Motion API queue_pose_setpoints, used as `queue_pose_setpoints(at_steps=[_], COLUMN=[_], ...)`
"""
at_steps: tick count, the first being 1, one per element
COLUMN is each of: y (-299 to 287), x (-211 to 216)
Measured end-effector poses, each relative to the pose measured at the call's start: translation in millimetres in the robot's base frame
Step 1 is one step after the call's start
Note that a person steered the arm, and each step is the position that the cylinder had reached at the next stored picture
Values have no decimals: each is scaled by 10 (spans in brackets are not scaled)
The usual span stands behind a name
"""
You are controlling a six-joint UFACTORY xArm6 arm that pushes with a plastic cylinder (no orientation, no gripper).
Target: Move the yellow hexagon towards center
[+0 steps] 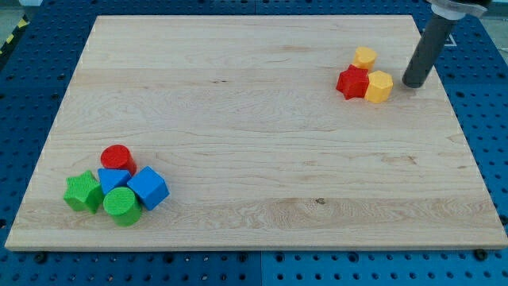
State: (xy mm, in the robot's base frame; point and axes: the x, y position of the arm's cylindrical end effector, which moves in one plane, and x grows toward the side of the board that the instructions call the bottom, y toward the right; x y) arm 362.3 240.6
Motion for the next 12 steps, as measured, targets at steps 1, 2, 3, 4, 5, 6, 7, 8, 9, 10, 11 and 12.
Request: queue_pose_setpoints(at_steps=[1, 2, 3, 4, 5, 6, 7, 8, 9, 10, 11, 12], y=[-346, -563, -509, -255, -146, -146, -146, -146, -255, -499, -779, -987], x=[0, 1, 34, 50, 128, 332, 401, 399, 399, 399, 398, 532])
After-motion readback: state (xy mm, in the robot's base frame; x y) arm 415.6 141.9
